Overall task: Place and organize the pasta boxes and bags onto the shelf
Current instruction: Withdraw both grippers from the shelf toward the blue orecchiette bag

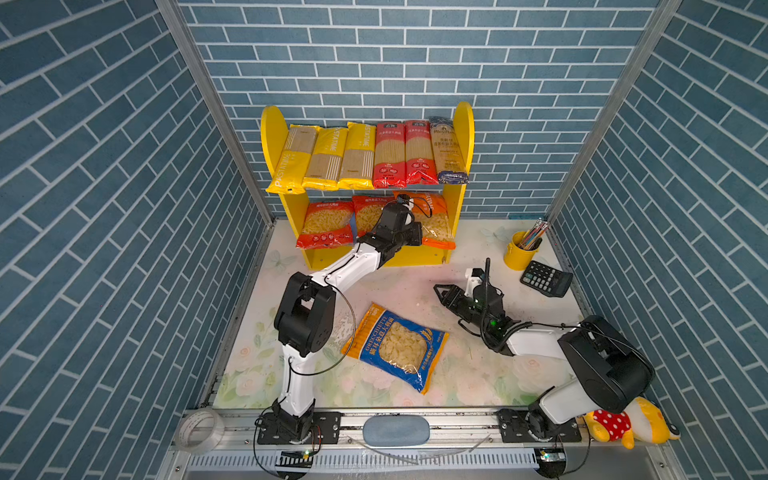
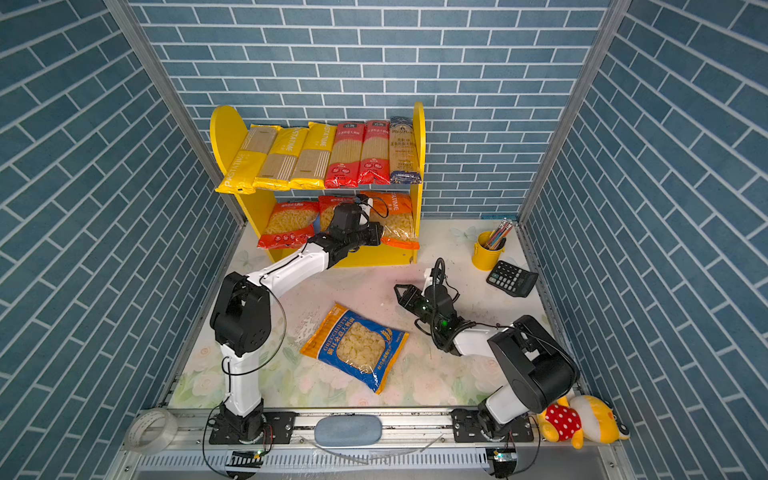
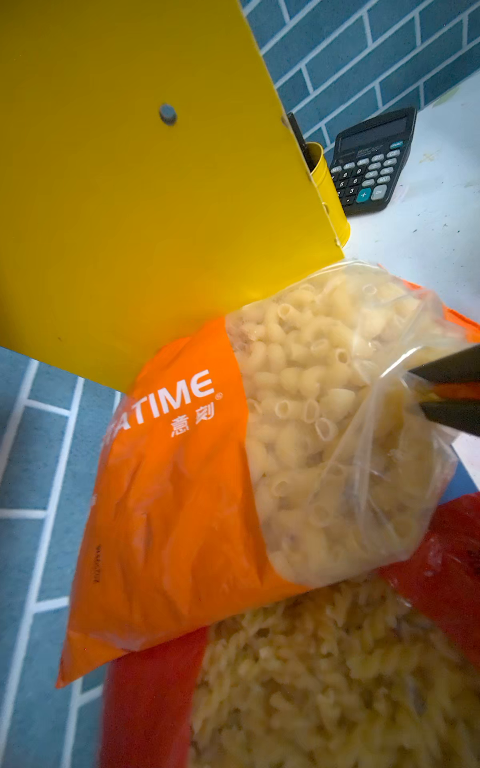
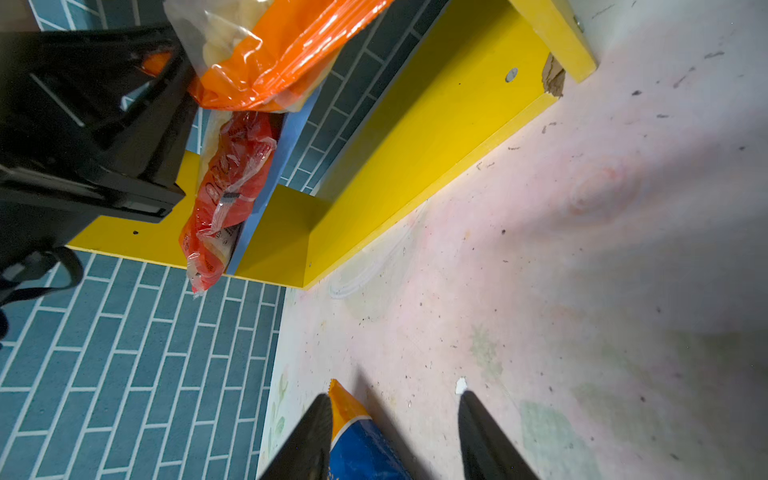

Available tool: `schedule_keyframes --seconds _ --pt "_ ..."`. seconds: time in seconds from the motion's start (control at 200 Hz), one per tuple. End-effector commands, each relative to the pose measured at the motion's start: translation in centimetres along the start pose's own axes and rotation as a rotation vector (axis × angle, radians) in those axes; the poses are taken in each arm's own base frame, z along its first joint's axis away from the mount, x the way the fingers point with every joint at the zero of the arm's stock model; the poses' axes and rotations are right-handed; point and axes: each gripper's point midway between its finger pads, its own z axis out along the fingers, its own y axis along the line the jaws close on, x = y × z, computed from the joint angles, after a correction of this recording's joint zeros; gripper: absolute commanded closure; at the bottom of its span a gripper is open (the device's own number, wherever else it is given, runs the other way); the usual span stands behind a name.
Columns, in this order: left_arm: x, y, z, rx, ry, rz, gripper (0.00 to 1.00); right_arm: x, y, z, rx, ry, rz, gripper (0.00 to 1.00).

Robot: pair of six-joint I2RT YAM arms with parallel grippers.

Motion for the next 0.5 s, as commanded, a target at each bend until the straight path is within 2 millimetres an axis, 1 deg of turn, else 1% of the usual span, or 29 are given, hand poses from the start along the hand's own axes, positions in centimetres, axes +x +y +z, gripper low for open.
schedule_keyframes --seconds 0.0,0.045,0.1,0.155,0.175,0.225,0.35,0.495 --pt "2.1 -0.2 0.6 0.001 0.040 -0.001 0.82 -0.2 0.4 -0.1 -0.003 -0.014 0.010 0.49" --pt "1.7 -0.1 0.0 -0.018 0.040 0.018 0.75 -0.2 0.5 -0.1 -0.006 -0.008 0.008 0.50" --pt "1.2 0.0 -1.0 -0.042 0.039 0.042 0.63 -0.2 0.7 -0.1 -0.006 -0.001 0.002 0.50" --pt "0.5 -0.1 -2.3 -0.056 0.026 0.055 0.52 -0.1 0.9 -0.3 0.000 0.006 -0.011 0.50" --pt "0.3 -0.1 -2.9 -0.058 0.018 0.055 0.49 -0.2 0.9 -0.3 0.005 0.007 -0.014 0.50" --pt "0.3 -0.2 -4.1 -0.066 0.014 0.058 0.43 -0.1 0.8 -0.5 0.021 0.017 -0.027 0.50" --pt "1.1 -0.2 -7.2 -0.102 0.002 0.063 0.35 0.2 1.0 -1.0 0.048 0.045 -0.074 0.50" --pt "2.5 -0.6 -10.2 -0.126 -0.008 0.081 0.32 0.8 0.9 -1.1 0.079 0.081 -0.104 0.50"
